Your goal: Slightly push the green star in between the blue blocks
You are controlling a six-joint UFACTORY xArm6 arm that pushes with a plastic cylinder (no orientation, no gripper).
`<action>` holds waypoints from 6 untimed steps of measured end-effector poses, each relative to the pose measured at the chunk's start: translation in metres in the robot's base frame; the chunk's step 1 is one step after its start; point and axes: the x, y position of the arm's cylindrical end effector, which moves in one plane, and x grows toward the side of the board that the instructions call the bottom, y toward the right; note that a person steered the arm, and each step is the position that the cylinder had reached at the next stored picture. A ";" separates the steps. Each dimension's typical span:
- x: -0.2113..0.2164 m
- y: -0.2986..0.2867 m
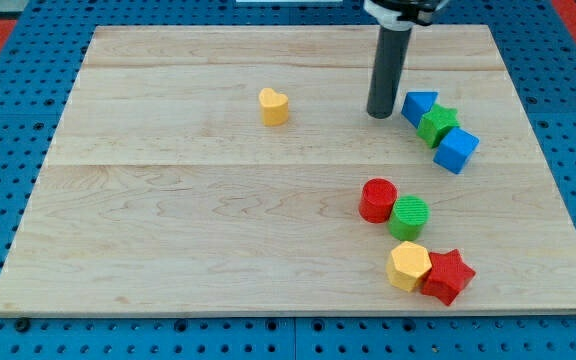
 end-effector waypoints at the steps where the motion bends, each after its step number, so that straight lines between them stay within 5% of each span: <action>1: -0.006 0.030; 3: -0.030 -0.007; 6: 0.010 0.017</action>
